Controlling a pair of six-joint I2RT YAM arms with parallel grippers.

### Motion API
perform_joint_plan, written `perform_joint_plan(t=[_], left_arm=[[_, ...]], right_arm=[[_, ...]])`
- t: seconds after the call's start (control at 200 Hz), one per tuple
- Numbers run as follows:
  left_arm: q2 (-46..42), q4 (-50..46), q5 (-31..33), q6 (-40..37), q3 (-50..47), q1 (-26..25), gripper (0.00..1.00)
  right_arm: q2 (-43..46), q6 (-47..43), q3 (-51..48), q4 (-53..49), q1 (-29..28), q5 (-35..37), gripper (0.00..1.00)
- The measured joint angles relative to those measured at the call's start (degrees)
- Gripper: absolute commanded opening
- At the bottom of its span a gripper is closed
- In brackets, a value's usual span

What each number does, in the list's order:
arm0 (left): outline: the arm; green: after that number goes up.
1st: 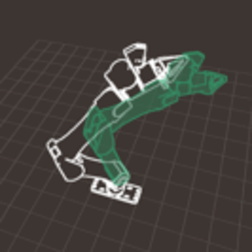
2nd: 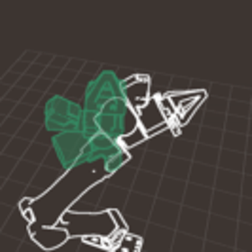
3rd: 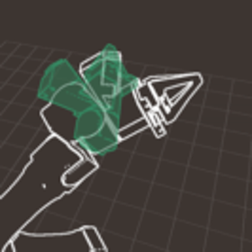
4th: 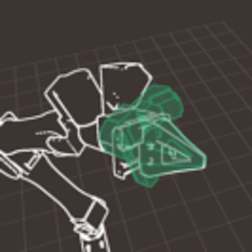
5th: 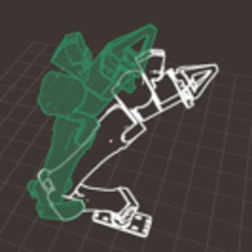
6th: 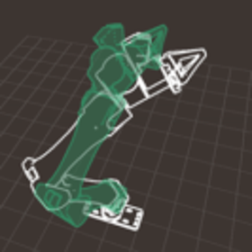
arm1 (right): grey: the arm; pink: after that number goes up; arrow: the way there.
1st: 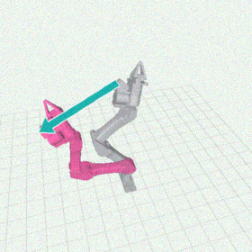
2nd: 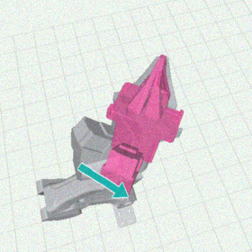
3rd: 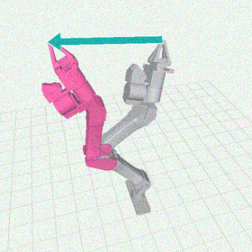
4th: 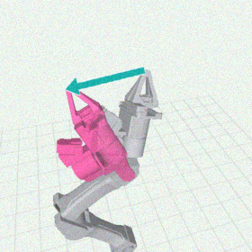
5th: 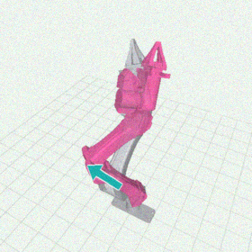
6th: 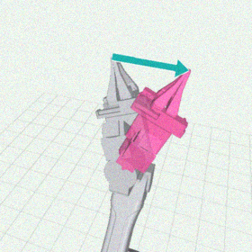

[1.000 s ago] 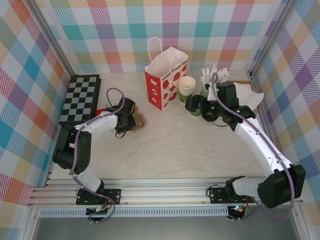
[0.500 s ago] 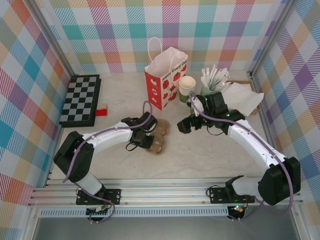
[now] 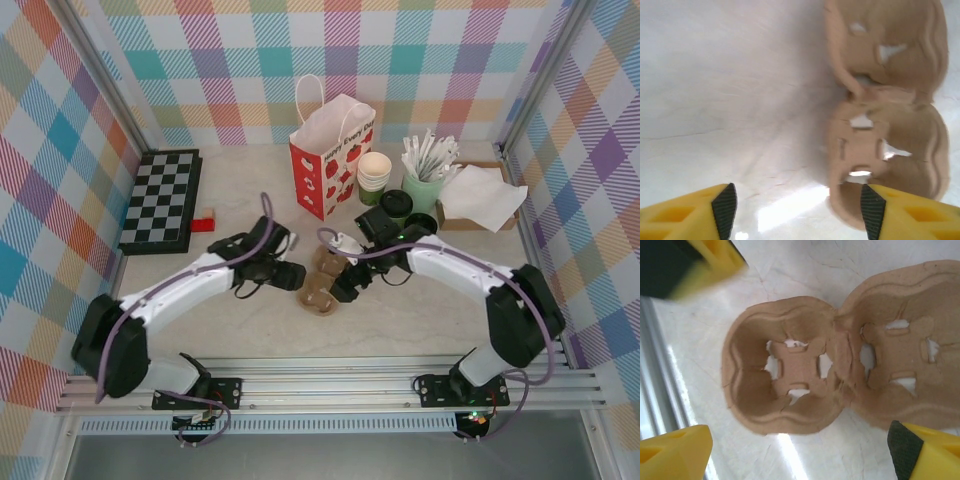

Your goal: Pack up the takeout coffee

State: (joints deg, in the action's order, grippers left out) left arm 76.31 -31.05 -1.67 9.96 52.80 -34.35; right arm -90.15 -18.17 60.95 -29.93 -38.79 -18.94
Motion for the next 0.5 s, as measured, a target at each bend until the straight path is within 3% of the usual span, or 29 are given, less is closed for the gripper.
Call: perform_joint_plan(t=[0.03,0.045,0.285,0.5], left_arm=[[-2.2,1.0,0.9,1.6,-1.4,1.4,0.98],[-3.6,1.5,2.0,2.8,-2.3,2.3,1.00],[-11.7,1.2,16.9,20.5,-6.8,10.1,1.00],[-12.8,0.6,23.7,30.3,-9.1,10.8,1.00]], right_arm=[[-1.5,-0.1,0.9,0.4,-0.7,1.5,0.82],[-2.4,-0.2,1.3,0.8,-1.1,2.5,0.82],[-12.4,-3.8,6.2,2.8,-4.3,8.5,0.76],[-18.3,-10.6,11.1,0.9,-5.7,12.3,0.64]])
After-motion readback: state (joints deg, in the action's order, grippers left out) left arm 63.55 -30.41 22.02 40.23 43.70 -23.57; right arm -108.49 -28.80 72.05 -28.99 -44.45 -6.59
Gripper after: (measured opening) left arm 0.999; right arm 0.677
